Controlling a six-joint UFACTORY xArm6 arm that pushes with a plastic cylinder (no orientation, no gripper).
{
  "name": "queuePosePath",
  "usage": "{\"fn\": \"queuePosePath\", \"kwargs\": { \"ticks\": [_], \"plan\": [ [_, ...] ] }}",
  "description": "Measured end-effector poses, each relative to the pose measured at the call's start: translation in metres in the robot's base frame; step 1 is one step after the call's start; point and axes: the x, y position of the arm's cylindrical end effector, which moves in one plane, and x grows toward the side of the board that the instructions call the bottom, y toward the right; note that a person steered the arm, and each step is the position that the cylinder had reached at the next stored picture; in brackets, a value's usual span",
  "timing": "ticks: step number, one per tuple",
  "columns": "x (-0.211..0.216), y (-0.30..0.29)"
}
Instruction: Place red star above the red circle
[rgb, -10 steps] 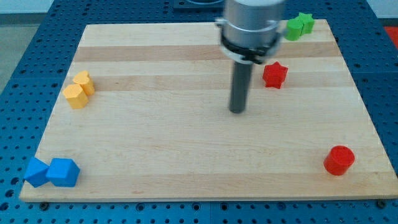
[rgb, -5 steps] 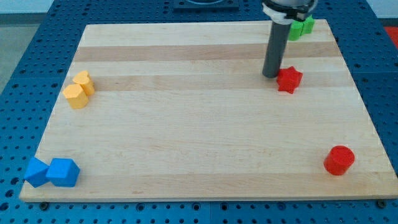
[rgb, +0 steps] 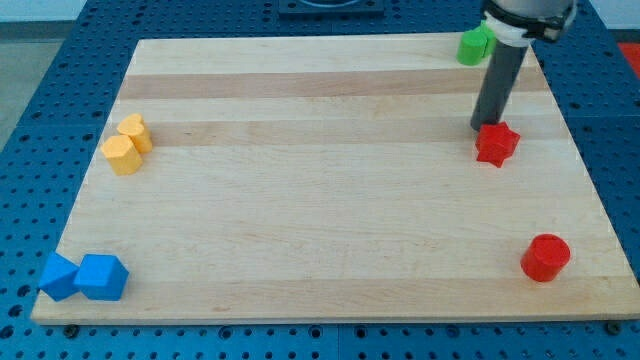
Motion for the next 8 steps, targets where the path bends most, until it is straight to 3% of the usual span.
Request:
{"fn": "queuePosePath", "kwargs": {
  "ticks": [6,8],
  "plan": [
    [0.107,0.003],
    [0.124,0.003]
  ]
}}
